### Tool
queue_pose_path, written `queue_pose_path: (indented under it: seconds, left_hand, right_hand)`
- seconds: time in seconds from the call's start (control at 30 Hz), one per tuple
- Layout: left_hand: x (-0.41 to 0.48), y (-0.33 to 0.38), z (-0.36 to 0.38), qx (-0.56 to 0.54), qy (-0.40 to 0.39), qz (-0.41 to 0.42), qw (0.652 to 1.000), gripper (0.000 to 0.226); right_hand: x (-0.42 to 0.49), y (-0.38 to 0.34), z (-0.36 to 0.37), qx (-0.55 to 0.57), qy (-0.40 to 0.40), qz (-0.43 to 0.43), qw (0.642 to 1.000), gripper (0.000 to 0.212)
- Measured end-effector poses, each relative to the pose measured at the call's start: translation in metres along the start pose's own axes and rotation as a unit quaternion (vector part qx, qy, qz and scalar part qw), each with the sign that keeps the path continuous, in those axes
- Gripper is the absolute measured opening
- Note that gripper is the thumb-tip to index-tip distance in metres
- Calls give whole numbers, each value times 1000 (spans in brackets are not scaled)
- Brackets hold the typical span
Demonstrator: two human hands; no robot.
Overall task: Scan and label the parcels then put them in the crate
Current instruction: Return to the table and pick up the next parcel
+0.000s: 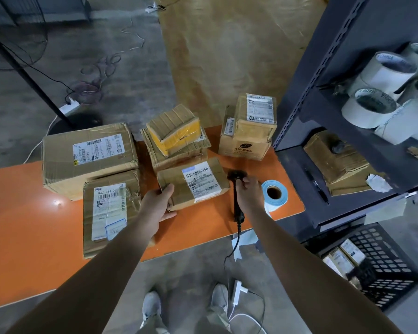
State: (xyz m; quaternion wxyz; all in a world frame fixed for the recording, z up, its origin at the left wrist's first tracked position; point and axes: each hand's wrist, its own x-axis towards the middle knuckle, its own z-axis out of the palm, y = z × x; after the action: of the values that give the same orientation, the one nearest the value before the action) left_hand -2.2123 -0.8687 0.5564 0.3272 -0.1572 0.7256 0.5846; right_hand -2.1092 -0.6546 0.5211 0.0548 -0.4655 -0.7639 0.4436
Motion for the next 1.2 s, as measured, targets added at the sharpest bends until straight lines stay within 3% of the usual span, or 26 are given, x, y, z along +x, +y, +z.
queue_pose_path:
  seconds: [0.27,0.6,0.8,1.2]
  left_hand:
    - [-4,1,3,-9,42,12,999,28]
    - [6,11,12,8,-15,48,999,50]
    - [12,18,14,48,-60,68,995,46]
    - [20,27,5,64,-82,96,990,47]
  right_hand:
    - [14,10,11,20,-127,94,987,55]
    - [-43,-43,-57,178,-60,62,980,14]
    - [-88,-73,-74,170,-95,70,978,22]
    - [-146,-91,-62,133,-68,98,984,24]
